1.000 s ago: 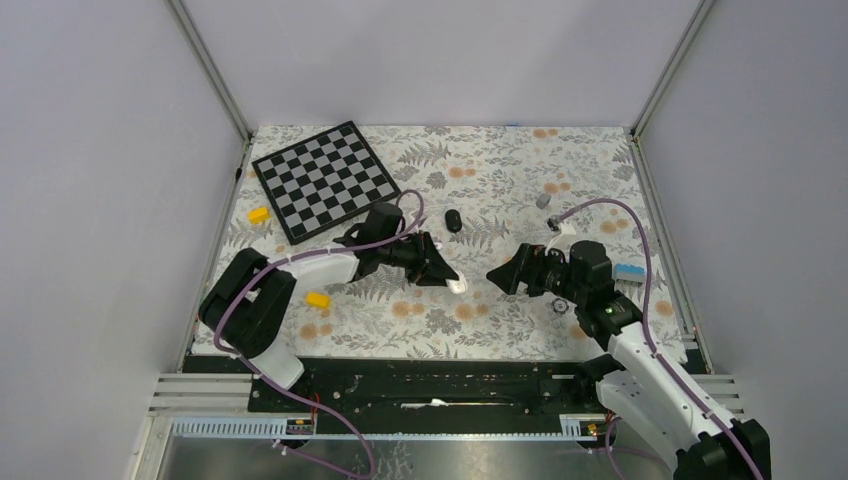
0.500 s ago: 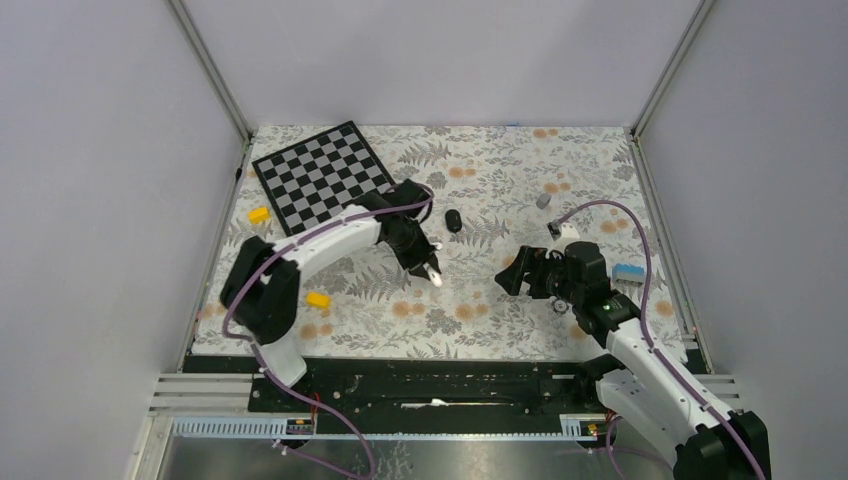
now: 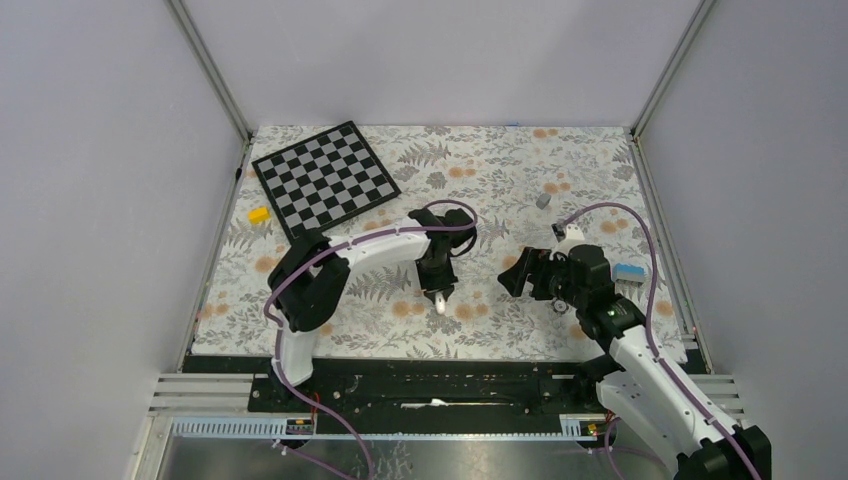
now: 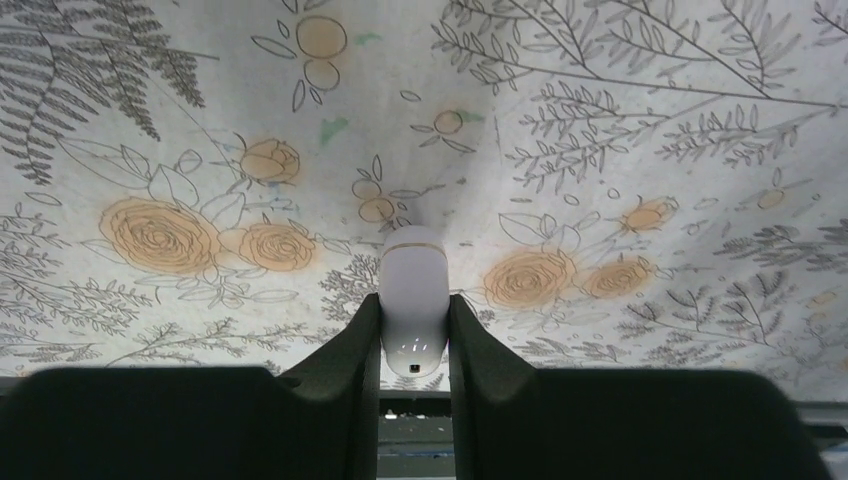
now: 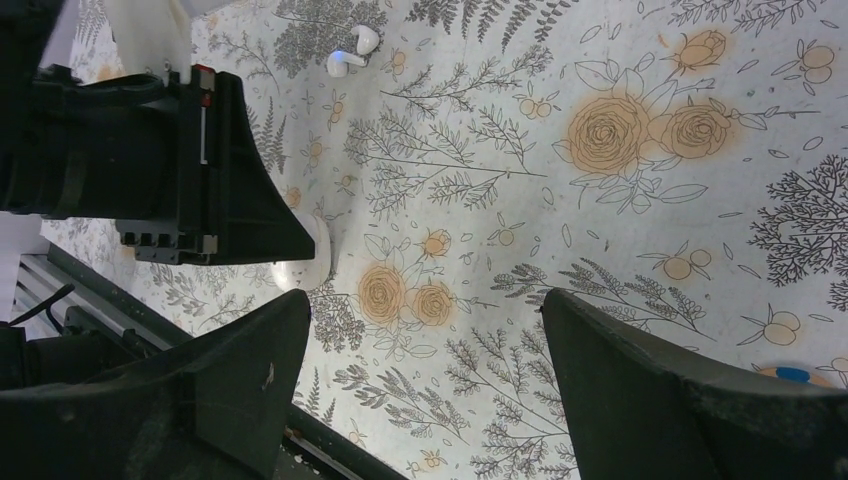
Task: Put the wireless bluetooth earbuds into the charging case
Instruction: Place the charging case at the center of the board.
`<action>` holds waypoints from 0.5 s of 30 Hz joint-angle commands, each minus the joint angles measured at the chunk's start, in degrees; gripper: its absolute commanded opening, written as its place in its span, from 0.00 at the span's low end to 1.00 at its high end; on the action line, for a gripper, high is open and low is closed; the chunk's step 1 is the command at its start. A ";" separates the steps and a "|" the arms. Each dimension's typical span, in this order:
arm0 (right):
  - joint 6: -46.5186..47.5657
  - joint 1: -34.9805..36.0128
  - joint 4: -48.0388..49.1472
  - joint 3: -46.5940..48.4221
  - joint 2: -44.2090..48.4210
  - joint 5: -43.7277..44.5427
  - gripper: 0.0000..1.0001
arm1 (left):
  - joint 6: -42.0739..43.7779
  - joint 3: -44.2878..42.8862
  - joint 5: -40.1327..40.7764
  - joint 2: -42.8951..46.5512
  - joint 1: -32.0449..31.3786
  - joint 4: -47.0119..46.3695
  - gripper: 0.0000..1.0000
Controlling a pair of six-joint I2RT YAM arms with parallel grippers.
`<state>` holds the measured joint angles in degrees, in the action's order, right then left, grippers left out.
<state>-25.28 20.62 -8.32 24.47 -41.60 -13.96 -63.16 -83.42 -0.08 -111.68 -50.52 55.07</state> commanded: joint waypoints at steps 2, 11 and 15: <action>-0.81 0.30 -0.71 0.12 1.61 2.18 0.93 | 1.76 -2.06 3.77 -1.18 -0.32 1.08 0.20; -0.65 0.29 -5.37 1.03 2.83 4.87 0.95 | 6.06 -5.68 2.92 1.12 -0.60 -3.11 0.41; -0.54 0.30 -6.97 1.78 3.55 5.89 0.96 | 7.90 -5.78 0.78 2.09 -0.57 -6.09 0.46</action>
<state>-25.76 20.62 -13.21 24.47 -39.24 -10.50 -58.13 -87.00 1.69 -112.57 -50.76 52.64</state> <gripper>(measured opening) 0.956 0.442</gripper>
